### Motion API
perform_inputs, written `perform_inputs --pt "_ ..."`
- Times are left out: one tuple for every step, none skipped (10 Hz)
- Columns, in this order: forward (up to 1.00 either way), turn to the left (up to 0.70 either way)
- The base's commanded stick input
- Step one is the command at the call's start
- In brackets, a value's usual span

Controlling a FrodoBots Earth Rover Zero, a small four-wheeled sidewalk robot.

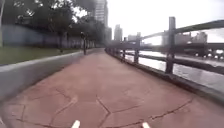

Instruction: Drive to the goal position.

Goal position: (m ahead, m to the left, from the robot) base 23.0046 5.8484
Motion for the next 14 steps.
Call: perform_inputs --pt "0.7 0.14" --pt "0.7 0.27" --pt "0.7 0.16" --pt "0.7 0.0" --pt "0.7 0.0" --pt "0.7 0.0" --pt "0.7 0.0" --pt "0.7 0.0" --pt "0.7 0.0" --pt "0.7 0.0" --pt "0.7 0.0" --pt "0.7 0.0" --pt "0.7 0.0" --pt "0.7 0.0"
